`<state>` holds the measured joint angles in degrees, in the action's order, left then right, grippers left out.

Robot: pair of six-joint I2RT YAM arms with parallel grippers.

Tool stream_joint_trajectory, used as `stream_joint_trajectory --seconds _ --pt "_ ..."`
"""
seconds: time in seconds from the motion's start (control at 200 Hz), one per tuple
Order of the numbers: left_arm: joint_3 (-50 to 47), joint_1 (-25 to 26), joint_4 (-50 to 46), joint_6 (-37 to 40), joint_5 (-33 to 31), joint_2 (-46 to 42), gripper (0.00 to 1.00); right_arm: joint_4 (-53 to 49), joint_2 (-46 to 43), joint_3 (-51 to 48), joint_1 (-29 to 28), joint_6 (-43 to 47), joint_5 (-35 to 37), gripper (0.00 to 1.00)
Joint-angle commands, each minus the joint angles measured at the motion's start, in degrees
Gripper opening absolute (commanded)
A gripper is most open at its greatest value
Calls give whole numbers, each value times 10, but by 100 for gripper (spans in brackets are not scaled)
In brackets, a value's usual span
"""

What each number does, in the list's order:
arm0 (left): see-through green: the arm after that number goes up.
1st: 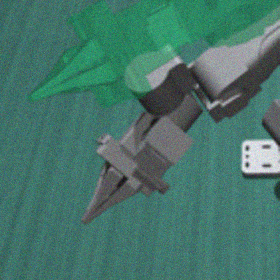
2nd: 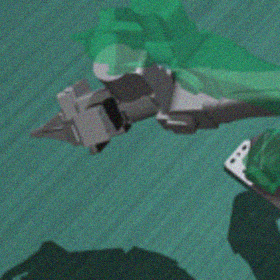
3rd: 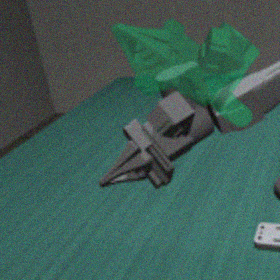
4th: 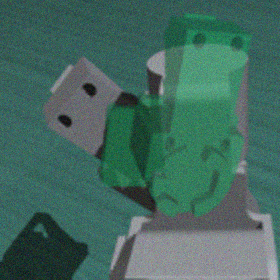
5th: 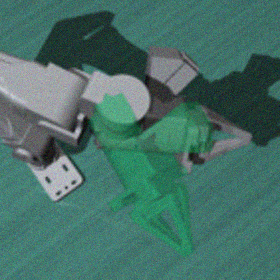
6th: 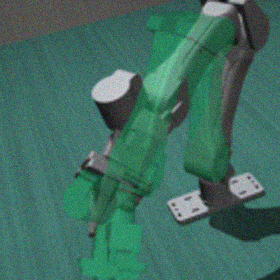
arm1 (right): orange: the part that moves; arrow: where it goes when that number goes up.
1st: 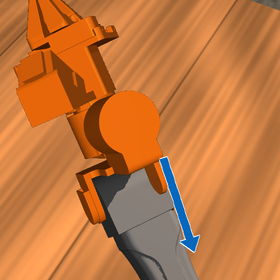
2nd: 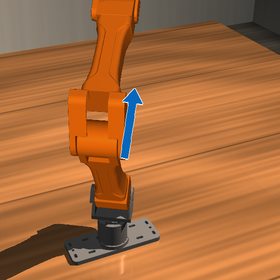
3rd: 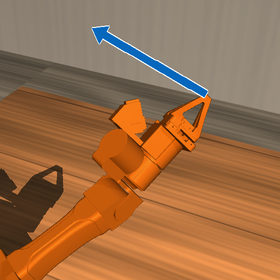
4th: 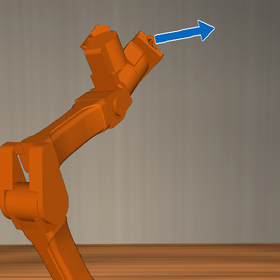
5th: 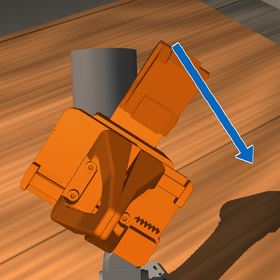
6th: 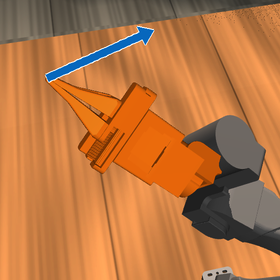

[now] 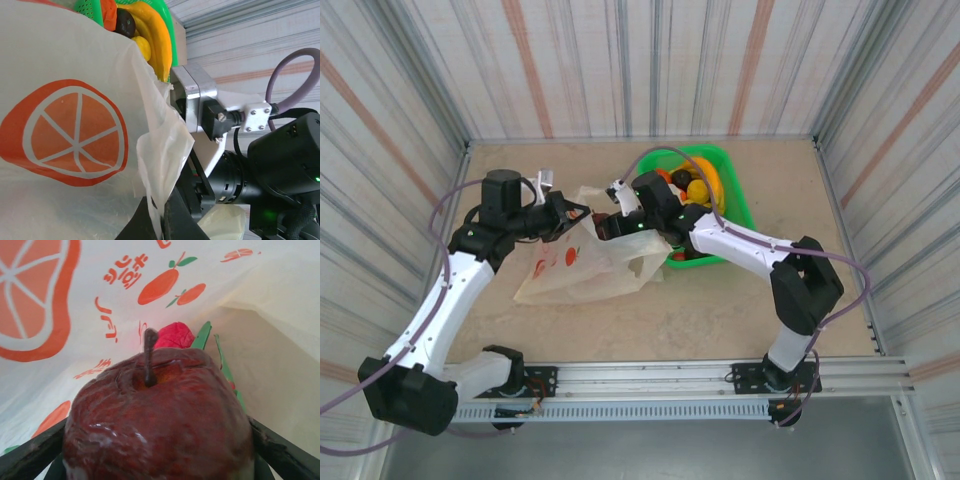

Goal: Place the fake fruits into the plastic bag and tie a complex knot

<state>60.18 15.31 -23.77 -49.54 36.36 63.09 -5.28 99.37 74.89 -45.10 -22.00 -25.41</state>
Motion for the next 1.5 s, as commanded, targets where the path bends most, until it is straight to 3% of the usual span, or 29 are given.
stream_joint_trajectory --seconds 0.0,0.17,0.696,1.498 --pt "-3 -6 7 5 5 -15 0 -1 4 22 -1 -14 -7 87" --pt "-3 -8 7 5 6 -16 0 -24 -3 25 -1 -3 -2 95" --pt "-5 -14 3 6 7 -21 0 -90 -61 14 5 14 41 91" --pt "-15 -21 6 6 7 -21 0 -193 -178 -89 34 35 96 91"
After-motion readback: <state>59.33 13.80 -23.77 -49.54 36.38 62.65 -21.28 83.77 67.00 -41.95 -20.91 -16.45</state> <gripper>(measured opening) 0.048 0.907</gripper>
